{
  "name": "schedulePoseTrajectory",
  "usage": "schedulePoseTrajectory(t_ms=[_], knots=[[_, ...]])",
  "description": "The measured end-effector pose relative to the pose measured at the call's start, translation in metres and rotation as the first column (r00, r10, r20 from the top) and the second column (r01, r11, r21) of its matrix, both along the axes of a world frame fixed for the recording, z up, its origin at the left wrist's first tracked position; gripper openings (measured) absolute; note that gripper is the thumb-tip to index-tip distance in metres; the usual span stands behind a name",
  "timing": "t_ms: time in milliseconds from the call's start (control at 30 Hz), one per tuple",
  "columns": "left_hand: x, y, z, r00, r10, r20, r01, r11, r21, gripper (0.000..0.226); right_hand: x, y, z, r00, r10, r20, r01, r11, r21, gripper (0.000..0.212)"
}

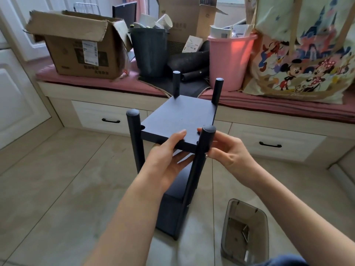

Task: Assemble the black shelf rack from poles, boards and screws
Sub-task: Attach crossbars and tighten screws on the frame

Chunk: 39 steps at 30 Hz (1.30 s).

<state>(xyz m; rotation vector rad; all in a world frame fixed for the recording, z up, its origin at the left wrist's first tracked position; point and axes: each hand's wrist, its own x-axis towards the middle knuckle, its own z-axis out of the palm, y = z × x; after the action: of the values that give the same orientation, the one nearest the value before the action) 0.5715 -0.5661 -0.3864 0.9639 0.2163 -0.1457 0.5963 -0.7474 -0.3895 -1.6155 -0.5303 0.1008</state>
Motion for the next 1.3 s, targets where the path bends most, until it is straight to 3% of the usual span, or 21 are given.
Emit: schedulePoseTrajectory(t_ms=[67,100,167,200,233,267,300,333,400,467,567,733,800,833,933,1000,1100,1300], knots=[[-0.008,0.009,0.007,0.997,-0.015,-0.074,0.033,0.969,0.246,0.033,0.001,0.002,-0.002,1.000,-0.020,0.014,0.019,0.999,0.036,0.043],[-0.013,0.014,0.009,0.996,0.009,-0.086,0.027,0.910,0.413,0.040,0.001,0.002,-0.003,1.000,-0.026,0.014,0.026,0.999,0.047,0.043],[-0.024,0.021,0.011,0.983,0.174,0.059,-0.163,0.673,0.722,0.042,0.002,0.001,-0.005,0.999,-0.028,0.015,0.027,0.998,0.061,0.042],[-0.029,0.024,0.012,0.938,0.237,0.252,-0.340,0.500,0.796,0.039,0.002,0.001,-0.006,1.000,-0.021,0.019,0.019,0.998,0.068,0.041],[-0.035,0.024,0.015,0.858,0.218,0.466,-0.514,0.353,0.782,0.035,0.002,0.001,-0.007,1.000,-0.011,0.022,0.009,0.997,0.079,0.040],[-0.037,0.024,0.019,0.754,0.120,0.646,-0.650,0.275,0.708,0.029,0.002,0.001,-0.007,1.000,0.000,0.026,-0.003,0.995,0.096,0.039],[-0.037,0.022,0.024,0.672,-0.030,0.740,-0.710,0.256,0.656,0.022,0.003,0.001,-0.007,1.000,0.013,0.026,-0.016,0.993,0.113,0.040],[-0.035,0.017,0.027,0.630,-0.182,0.755,-0.718,0.235,0.655,0.028,0.003,0.001,-0.008,0.999,0.025,0.024,-0.028,0.992,0.127,0.043],[-0.024,0.007,0.027,0.647,-0.418,0.638,-0.651,0.133,0.747,0.065,0.003,0.001,-0.008,0.999,0.035,0.020,-0.037,0.988,0.149,0.047],[-0.015,0.001,0.026,0.686,-0.500,0.529,-0.595,0.034,0.803,0.080,0.004,0.000,-0.010,0.999,0.035,0.024,-0.039,0.987,0.155,0.046],[-0.007,0.000,0.021,0.685,-0.530,0.500,-0.577,0.023,0.816,0.068,0.008,-0.001,-0.013,0.998,0.053,0.040,-0.057,0.990,0.128,0.048],[-0.003,0.001,0.011,0.674,-0.484,0.558,-0.583,0.116,0.804,0.054,0.011,-0.004,-0.015,0.999,0.021,-0.030,-0.017,0.992,0.127,0.055],[-0.002,-0.001,0.010,0.670,-0.467,0.577,-0.591,0.135,0.795,0.050,0.015,-0.001,-0.012,0.961,-0.073,-0.265,0.145,0.953,0.266,0.063],[-0.002,-0.001,0.010,0.670,-0.460,0.582,-0.592,0.141,0.794,0.047,0.018,0.001,-0.009,0.902,-0.089,-0.423,0.246,0.911,0.332,0.065],[-0.002,-0.002,0.010,0.679,-0.433,0.593,-0.586,0.167,0.793,0.042,0.026,0.011,0.005,0.673,0.105,-0.732,0.349,0.828,0.440,0.067],[-0.003,-0.003,0.010,0.687,-0.421,0.592,-0.579,0.174,0.796,0.043,0.029,0.019,0.013,0.639,0.164,-0.751,0.281,0.860,0.427,0.058],[-0.003,-0.001,0.009,0.697,-0.411,0.588,-0.591,0.136,0.795,0.045,0.033,0.032,0.020,0.709,0.140,-0.692,0.211,0.893,0.397,0.027],[-0.004,0.004,0.006,0.704,-0.385,0.596,-0.599,0.128,0.790,0.051,0.034,0.036,0.018,0.702,0.283,-0.653,0.140,0.844,0.517,0.023]])
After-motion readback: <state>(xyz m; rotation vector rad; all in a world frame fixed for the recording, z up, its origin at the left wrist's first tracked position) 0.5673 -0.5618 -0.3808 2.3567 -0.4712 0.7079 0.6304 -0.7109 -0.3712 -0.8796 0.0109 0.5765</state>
